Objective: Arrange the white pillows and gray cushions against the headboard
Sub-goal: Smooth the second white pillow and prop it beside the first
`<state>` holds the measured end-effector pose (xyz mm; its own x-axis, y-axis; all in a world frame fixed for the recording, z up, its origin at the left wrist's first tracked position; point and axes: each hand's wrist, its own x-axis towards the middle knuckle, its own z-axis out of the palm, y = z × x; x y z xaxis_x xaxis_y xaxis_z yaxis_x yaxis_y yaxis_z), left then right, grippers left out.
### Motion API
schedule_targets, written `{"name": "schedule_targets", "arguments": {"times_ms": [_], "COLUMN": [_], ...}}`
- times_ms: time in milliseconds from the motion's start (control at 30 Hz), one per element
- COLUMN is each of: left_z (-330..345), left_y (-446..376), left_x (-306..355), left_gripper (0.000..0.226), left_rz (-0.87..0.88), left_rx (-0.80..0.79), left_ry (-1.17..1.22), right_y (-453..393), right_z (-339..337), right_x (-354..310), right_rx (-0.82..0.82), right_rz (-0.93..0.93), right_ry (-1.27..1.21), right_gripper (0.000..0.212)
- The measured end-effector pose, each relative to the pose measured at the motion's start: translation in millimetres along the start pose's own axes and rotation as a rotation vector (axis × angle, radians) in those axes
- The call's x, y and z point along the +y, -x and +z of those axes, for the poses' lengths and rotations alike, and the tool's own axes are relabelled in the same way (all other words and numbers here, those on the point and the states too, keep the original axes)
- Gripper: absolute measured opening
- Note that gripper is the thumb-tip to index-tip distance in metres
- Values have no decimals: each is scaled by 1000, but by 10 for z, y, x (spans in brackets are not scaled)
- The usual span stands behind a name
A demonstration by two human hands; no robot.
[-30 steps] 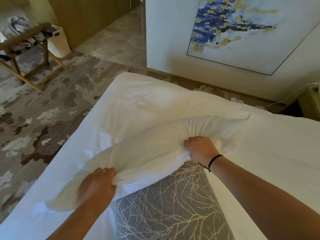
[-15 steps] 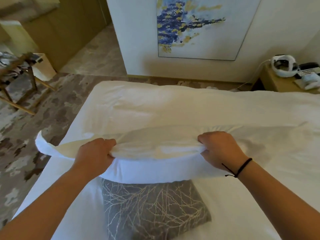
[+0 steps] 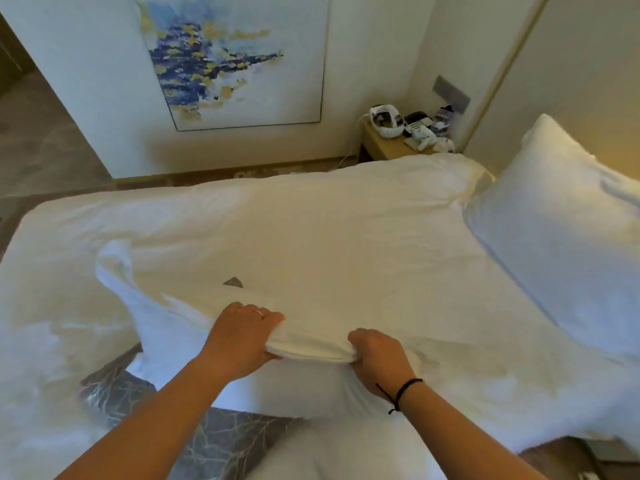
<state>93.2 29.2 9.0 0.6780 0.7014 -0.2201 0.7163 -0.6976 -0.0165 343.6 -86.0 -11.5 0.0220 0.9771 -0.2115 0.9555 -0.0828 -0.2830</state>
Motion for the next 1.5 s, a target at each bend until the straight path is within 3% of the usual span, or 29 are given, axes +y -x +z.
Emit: {"name": "schedule_targets", "arguments": {"times_ms": [100,400,600,733,967,1200,1500], "left_z": [113,158,72,-116,-727,-1055,-1064], "left_y": [-82,71,189,142,-489,-1317,-2167], "left_x": [198,304,564,797,1733,3164,4115], "left_gripper": [39,37,44,46,49,40,34], "left_rz": [40,6,-62,-91,-59,-29,26], "left_rx": [49,212,273,310,355,417,357], "left_ry": [-96,-25,32,39,-20,105,236], "right_y": [251,331,448,518,672,1222,1595], "right_z": [222,372,328,273,-346,-1035,-1267], "right_x": [106,55,167,410,1555,3083,4097], "right_rx": [83,189,251,343,494,546,530], "right_rz": [123,108,131,79,25,44,136], "right_ry": [-33,32,-54,-156,-360,-283,-168], "right_gripper": [18,57,28,24,19,20,24]}}
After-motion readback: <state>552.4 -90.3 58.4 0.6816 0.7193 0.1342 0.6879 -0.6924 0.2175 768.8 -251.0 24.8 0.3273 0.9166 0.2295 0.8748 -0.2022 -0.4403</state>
